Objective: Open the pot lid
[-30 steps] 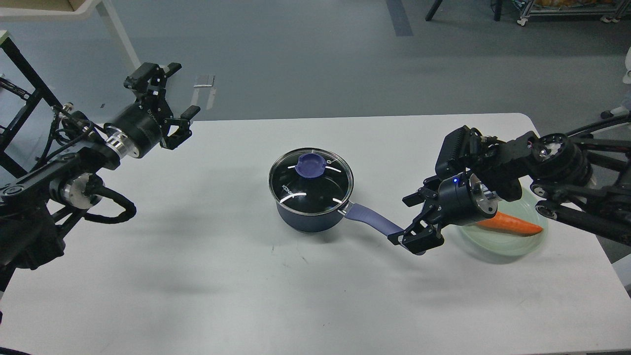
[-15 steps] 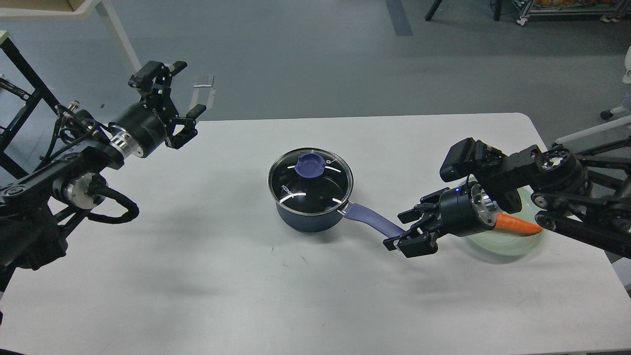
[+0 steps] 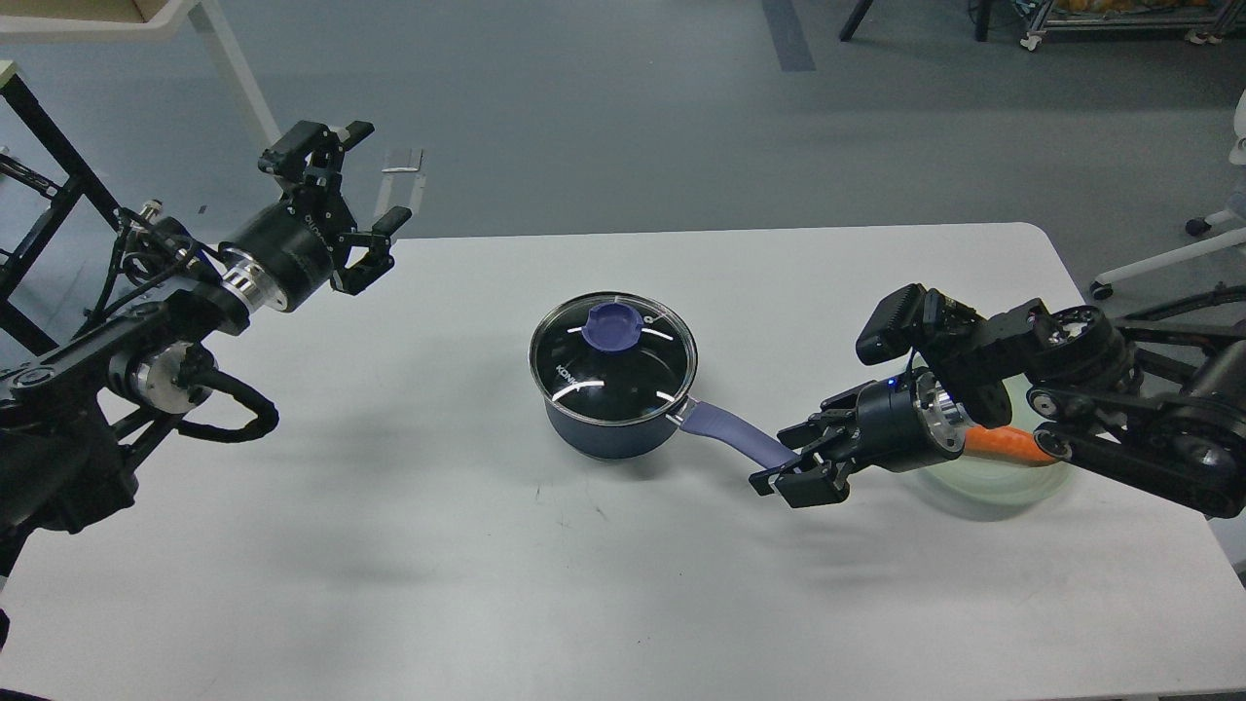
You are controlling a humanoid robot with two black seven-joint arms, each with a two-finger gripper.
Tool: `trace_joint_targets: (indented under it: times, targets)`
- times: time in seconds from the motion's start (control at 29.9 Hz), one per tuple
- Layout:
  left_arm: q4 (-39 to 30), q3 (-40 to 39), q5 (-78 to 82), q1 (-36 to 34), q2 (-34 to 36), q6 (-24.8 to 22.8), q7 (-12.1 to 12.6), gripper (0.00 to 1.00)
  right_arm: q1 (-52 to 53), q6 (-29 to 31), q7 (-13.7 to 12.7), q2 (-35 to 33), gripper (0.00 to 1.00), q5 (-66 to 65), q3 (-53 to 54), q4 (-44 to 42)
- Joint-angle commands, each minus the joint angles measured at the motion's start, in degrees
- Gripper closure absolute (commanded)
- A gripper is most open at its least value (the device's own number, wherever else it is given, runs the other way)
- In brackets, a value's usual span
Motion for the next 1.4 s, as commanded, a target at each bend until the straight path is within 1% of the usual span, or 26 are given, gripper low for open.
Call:
trace_joint_targets:
  times: [0.0,0.2,0.37,0.4,0.54,0.64,0.7,0.77,0.87,0.9,0.97,1.04,1.1,1.2,1.27,1.34,1.37]
  targets:
    - [-0.1,0.0,-0.1,0.0,0.0,-0.1,0.0,0.01,-0.1,0.0,0.0,0.6,0.41,0.0,0.1,0.0]
    - [-0.1,0.0,-0.1,-0.1,0.2,-0.1,0.0,0.01,-0.1,0.3,0.0,0.8,0.48,-0.1,0.0,0.1]
    - [-1.1,0.0,0.1,0.0,0.0,0.3,0.0,0.01,-0.1,0.3,0.0,0.7,0.67,-0.1,-0.1,0.0]
    - [-1.1,0.1,0.1,-0.1,-0.1,0.4,0.0,0.01,-0.1,0.3,0.0,0.7,0.69,-0.1,-0.1,0.0]
    - [-1.1,0.2,1.0,-0.4,-0.2,0.3,0.0,0.01,0.0,0.3,0.0,0.5,0.73,-0.1,-0.2,0.0]
    - [-1.1,0.1,7.2,-1.7,-0.3,-0.2,-0.2,0.01,0.0,0.3,0.0,0.4,0.73,-0.1,-0.3,0.0]
    - [-1.3,0.1,12.5,-2.5,-0.4,-0.2,-1.4,0.01,0.0,0.3,0.0,0.4,0.73,-0.1,-0.2,0.0]
    - [-2.4,0.2,19.9,-4.2,-0.4,0.0,-3.4,0.01,0.0,0.3,0.0,0.6,0.73,-0.1,-0.2,0.0]
    - [-6.1,0.2,36.4,-6.9,-0.4,1.1,-8.4,0.01,0.0,0.3,0.0,0.6,0.73,-0.1,-0.3,0.0]
    - [-7.9,0.1,43.5,-7.6,-0.4,1.7,-9.0,0.01,0.0,0.3,0.0,0.5,0.73,-0.1,-0.3,0.0]
    - [-11.8,0.3,57.0,-8.2,-0.5,4.9,-9.0,0.01,-0.1,0.3,0.0,0.5,0.73,-0.1,-0.3,0.0]
    - [-15.2,1.6,70.9,-8.8,-1.0,9.6,-9.0,0.01,-0.1,0.3,0.0,0.4,0.73,-0.1,-0.3,0.0]
    - [-17.4,6.1,82.2,-10.8,-2.4,13.6,-9.0,0.01,-0.1,0.3,0.0,0.4,0.73,-0.1,-0.3,-0.2]
    - [-17.6,14.7,89.4,-14.8,-3.3,18.8,-9.0,0.01,-0.1,0.3,0.0,0.4,0.73,-0.1,-0.3,-0.2]
    - [-16.6,21.1,91.6,-17.7,-4.7,23.4,-9.0,0.01,-0.1,0.3,0.0,0.4,0.73,-0.1,-0.4,-0.2]
    - [-14.8,25.9,92.7,-19.7,-6.2,25.4,-9.0,0.01,-0.1,0.3,0.0,0.3,0.73,-0.1,-0.4,-0.2]
    - [-13.4,26.8,92.8,-19.9,-6.9,25.8,-9.0,0.01,-0.1,0.4,0.0,0.3,0.73,-0.1,-0.4,-0.2]
